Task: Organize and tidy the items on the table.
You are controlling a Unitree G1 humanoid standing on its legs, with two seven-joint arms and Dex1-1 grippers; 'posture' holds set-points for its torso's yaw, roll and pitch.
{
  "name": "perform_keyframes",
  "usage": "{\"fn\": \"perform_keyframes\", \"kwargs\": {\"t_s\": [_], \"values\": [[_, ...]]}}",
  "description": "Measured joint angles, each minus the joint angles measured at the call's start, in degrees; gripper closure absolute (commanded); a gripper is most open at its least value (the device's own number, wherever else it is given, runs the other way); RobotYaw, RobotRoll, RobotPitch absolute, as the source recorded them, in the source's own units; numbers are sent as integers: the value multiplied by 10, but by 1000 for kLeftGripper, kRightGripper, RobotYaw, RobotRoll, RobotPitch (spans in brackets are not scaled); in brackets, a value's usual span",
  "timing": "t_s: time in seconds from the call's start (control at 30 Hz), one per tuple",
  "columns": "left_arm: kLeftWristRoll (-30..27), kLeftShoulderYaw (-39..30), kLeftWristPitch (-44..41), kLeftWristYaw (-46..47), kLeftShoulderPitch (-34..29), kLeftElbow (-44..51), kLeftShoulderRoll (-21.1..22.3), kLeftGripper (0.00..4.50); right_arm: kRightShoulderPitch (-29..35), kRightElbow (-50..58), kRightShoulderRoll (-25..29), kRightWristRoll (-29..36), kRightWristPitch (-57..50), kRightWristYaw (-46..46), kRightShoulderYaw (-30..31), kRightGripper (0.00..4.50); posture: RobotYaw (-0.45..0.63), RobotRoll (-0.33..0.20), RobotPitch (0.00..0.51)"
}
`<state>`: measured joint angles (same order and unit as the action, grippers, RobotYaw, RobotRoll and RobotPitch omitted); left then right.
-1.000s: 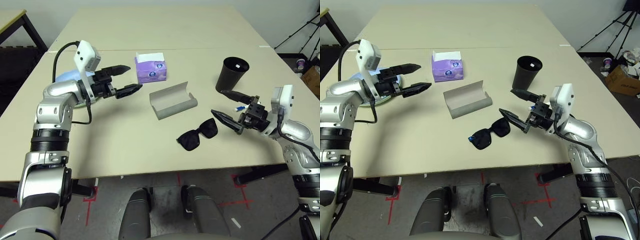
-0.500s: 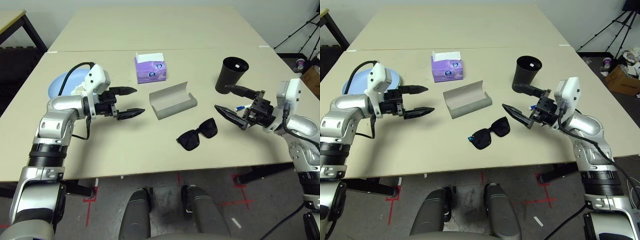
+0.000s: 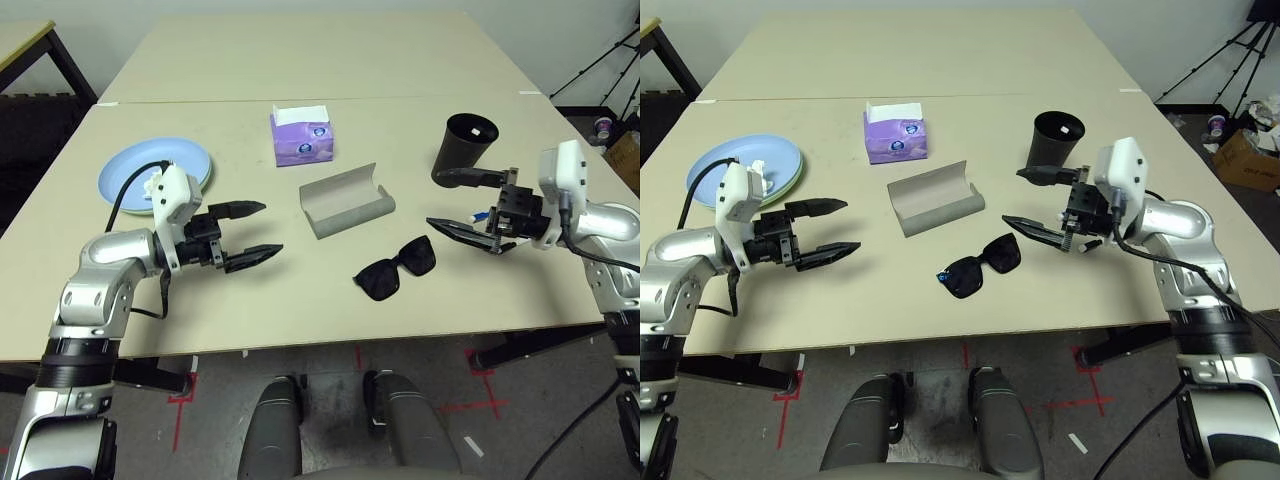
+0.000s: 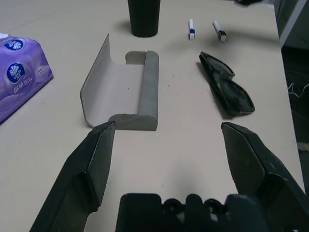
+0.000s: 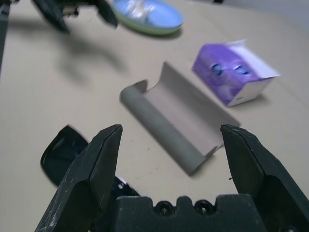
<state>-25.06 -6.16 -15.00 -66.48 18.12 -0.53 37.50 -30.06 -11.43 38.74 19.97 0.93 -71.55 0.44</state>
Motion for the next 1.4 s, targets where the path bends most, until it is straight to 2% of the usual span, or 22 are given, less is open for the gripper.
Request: {"fn": "perform_keyframes", "kwargs": {"t_s": [0.2,0.43,0.67,1.0,1.4], "values": [[-15,-3,15,17,-13,21,-29,44,0,65,30,-20,-86,3,33,0,-32,0,154],[-18,0,34,17,-39,27,-31,44,7,170,77,-95,-152,30,77,0,-30,0,162],[-8,10,74,8,-66,26,-23,44,-3,228,82,-127,-185,29,113,0,-23,0,169],[-2,19,91,3,-80,26,-10,44,-67,220,88,-207,-165,14,179,0,-14,0,175],[6,31,100,-7,-86,24,7,44,-147,164,43,-274,-102,-40,262,0,-11,0,179]]}}
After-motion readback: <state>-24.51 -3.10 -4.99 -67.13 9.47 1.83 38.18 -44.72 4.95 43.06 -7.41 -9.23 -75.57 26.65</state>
